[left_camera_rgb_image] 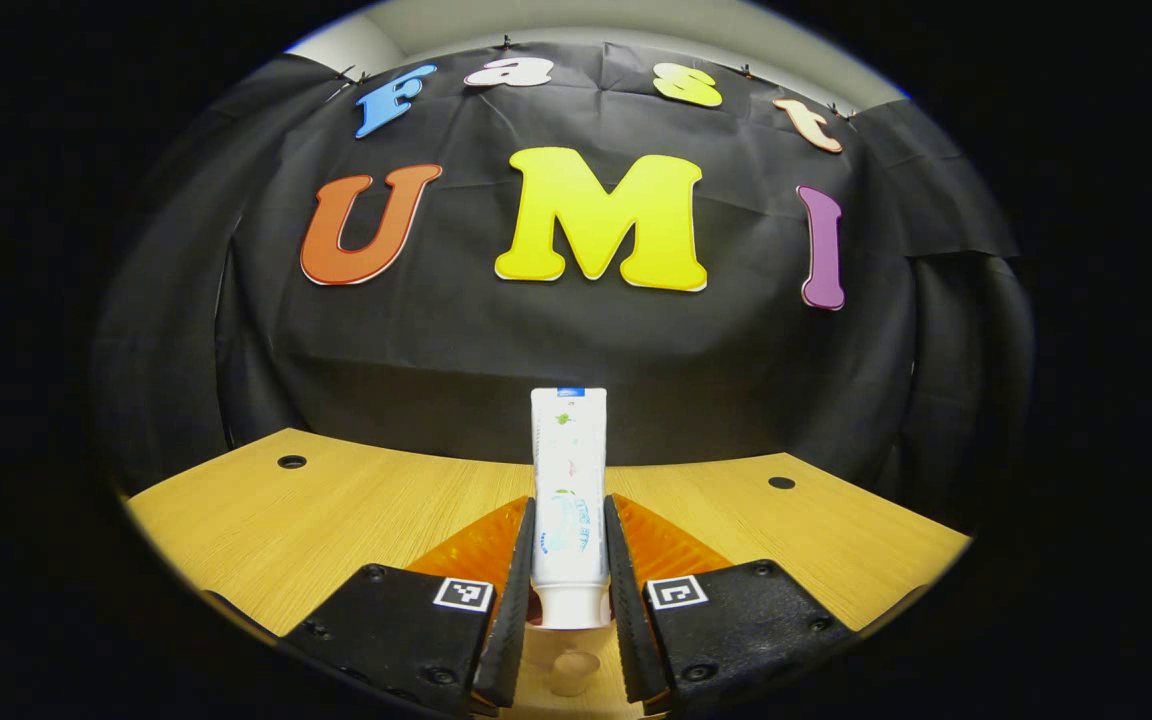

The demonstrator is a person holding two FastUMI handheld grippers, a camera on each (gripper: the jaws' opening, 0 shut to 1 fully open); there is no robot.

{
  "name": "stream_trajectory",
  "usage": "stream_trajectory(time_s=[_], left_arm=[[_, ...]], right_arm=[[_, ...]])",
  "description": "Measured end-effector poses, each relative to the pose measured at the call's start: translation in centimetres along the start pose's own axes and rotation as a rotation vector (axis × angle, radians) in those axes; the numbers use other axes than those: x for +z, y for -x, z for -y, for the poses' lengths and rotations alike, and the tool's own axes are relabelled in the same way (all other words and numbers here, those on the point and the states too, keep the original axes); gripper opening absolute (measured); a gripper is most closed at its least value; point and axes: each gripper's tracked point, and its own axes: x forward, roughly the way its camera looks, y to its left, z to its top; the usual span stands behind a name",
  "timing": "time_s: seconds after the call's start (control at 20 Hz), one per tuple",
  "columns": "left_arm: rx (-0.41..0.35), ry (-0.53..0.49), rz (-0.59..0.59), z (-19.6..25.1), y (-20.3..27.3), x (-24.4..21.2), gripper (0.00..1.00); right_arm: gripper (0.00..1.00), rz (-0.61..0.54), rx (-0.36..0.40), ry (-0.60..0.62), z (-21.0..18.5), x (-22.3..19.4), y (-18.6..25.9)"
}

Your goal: Put the toothbrush and toothpaste on the desktop into the cup, then pick up the cup and place it on the coaster on the desktop.

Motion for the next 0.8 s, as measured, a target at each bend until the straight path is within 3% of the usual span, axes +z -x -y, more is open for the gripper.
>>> stream_trajectory(time_s=[0.45,0.8], left_arm=[[-0.030,-0.005,0.003,0.6,-0.6,0.0,0.43],[0.018,0.025,-0.018,-0.8,0.6,-0.3,0.46]], right_arm=[[0.00,-0.012,0.008,-0.013,0.1,-0.3,-0.4],[0.00,-0.027,0.013,-0.022,0.0,-0.7,-0.7]])
